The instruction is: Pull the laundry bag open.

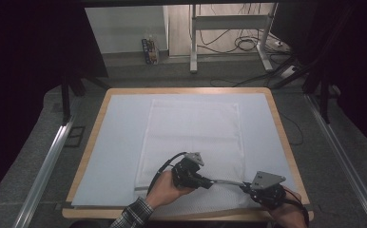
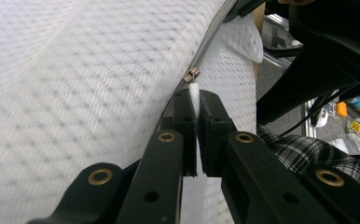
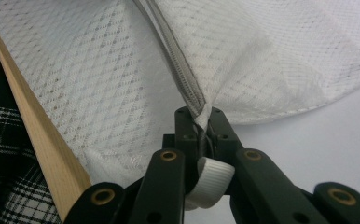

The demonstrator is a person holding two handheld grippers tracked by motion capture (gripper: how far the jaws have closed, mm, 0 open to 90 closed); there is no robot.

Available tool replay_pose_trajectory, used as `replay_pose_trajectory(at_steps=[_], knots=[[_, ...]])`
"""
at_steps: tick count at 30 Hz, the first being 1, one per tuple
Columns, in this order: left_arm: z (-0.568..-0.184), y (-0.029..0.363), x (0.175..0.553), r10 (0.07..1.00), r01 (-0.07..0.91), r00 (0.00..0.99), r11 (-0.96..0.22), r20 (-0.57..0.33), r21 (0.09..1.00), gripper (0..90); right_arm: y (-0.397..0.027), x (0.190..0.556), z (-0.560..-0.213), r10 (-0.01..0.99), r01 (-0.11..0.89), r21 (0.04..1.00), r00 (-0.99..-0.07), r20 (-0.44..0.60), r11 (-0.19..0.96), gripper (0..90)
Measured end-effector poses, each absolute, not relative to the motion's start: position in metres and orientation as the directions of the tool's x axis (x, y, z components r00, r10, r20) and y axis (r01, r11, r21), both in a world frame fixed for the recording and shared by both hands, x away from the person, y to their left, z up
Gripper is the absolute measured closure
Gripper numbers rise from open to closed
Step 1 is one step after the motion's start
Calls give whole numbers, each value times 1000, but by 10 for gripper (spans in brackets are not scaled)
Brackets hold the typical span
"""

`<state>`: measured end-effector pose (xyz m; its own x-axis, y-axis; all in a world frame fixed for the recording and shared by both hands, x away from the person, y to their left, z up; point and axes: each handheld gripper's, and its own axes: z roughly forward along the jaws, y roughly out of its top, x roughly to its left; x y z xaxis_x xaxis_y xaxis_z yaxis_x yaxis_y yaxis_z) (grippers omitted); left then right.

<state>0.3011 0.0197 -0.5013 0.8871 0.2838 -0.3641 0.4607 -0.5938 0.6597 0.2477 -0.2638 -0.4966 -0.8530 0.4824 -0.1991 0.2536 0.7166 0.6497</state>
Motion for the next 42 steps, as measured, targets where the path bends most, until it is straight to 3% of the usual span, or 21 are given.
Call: replay_pose_trajectory(at_steps=[42], knots=[[-502,72,289,355,513,858,-548,-371,661,872,-266,250,-498,497,280,656,-851,-167,701,843]])
